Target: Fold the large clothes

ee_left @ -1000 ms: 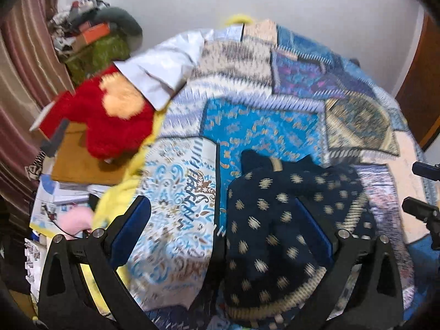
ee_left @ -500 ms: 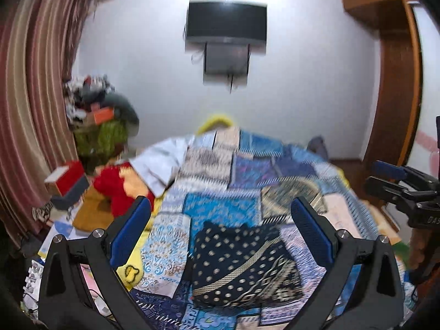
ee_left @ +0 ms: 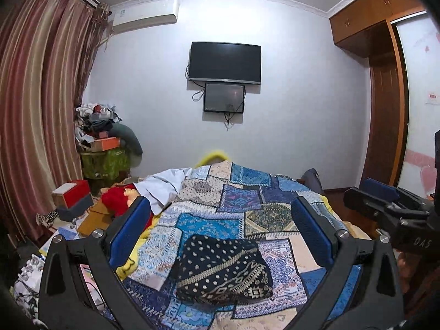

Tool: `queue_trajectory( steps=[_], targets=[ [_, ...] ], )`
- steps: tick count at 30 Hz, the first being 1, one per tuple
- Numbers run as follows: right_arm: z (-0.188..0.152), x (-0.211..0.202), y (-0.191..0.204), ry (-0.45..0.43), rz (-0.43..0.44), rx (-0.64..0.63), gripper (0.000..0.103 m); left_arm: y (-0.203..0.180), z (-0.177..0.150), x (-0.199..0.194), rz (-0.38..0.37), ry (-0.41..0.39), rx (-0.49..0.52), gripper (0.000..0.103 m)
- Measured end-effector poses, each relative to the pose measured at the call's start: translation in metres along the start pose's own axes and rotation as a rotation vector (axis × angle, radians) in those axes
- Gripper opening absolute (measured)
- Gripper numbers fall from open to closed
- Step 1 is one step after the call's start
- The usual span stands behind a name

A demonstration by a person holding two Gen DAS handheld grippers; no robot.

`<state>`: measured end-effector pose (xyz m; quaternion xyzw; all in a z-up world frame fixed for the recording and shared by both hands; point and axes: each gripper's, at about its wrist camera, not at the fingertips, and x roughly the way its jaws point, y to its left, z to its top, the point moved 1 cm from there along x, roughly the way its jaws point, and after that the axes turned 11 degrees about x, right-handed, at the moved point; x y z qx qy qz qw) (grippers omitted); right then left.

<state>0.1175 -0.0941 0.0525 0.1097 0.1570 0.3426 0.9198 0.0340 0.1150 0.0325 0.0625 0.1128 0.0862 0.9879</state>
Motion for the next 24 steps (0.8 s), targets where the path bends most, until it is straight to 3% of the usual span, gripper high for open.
queue_trajectory(
  steps=[8,24],
  targets=[
    [-0.011,-0.008,-0.005,-0.022,-0.09,0.014,0.103,-0.003,-0.006,-0.002,0.001,0.014,-0.015,0.103],
    [-0.012,0.002,-0.012,0.001,-0.125,0.034,0.103,-0.013,-0.01,0.003,0.006,0.031,0.011,0.103]
  ],
)
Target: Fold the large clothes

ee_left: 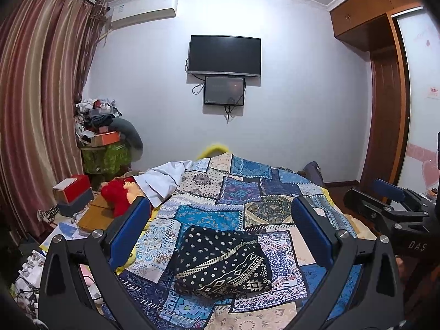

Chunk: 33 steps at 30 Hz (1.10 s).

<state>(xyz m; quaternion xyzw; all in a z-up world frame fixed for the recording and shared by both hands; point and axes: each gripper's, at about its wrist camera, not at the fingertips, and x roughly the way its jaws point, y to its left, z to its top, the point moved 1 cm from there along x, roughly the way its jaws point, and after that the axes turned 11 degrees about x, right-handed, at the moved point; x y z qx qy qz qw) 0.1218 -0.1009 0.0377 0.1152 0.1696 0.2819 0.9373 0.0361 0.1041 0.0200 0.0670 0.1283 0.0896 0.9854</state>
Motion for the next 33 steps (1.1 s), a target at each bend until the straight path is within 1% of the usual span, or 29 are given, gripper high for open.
queue_trajectory(
  steps=[33],
  targets=[
    [-0.0001,-0.0014,-0.003,0.001,0.01,-0.001,0.103,-0.0054,0.0001,0.0037,-0.012,0.007,-0.012,0.103]
  ],
)
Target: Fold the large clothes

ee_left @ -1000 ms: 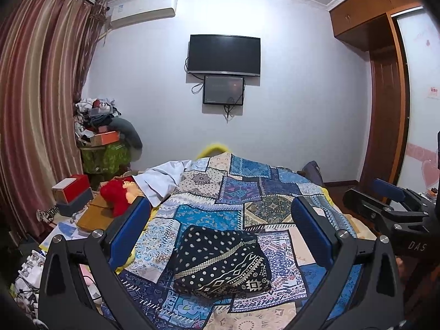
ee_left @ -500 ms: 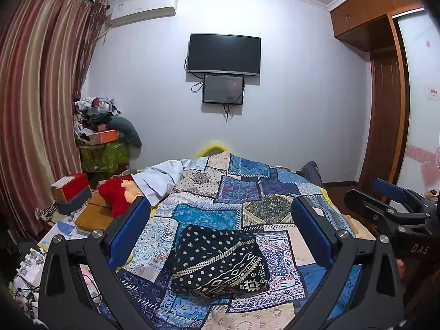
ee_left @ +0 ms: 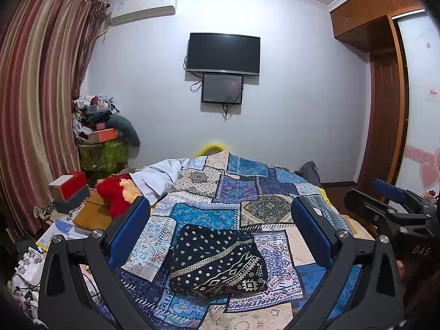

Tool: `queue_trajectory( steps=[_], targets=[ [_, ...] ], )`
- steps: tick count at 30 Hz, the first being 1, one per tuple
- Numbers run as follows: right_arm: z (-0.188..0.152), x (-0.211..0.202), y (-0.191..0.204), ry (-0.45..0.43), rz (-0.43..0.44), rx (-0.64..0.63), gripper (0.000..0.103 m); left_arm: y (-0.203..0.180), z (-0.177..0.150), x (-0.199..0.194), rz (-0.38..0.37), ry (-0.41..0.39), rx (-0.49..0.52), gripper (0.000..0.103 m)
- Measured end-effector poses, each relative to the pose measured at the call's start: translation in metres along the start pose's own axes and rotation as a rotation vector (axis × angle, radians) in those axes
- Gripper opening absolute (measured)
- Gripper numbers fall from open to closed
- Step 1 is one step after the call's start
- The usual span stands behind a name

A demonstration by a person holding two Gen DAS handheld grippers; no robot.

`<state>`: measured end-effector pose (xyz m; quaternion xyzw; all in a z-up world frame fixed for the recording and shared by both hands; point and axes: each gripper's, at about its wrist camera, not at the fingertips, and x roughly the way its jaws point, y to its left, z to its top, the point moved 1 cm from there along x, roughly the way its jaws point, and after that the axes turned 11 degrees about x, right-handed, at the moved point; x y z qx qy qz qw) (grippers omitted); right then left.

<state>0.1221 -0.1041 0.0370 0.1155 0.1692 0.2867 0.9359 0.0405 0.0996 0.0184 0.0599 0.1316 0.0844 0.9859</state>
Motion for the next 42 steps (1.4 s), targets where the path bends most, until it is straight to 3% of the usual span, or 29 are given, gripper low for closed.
queue_trajectory(
  steps=[42],
  targets=[
    [-0.006,-0.003,0.004,0.009,0.002,0.006,0.103,-0.012,-0.001,0.001,-0.059,0.007,-0.04,0.103]
  ],
)
